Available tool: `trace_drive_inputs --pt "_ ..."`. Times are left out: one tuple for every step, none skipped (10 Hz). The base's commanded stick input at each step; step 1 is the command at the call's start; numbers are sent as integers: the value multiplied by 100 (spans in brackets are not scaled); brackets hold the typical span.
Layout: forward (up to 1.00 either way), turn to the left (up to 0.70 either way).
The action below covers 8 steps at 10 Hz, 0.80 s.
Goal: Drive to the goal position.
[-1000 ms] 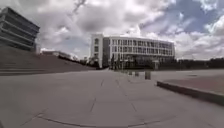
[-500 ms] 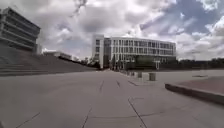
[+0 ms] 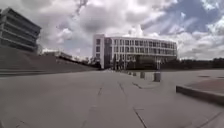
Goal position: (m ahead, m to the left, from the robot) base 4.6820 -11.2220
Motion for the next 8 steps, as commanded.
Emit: trace_drive_inputs --pt "100 -15" --pt "100 -15" --pt "100 -15" --pt "100 -16" --pt "100 -17" --pt "100 -17" --pt "100 -17" --pt "100 -17"
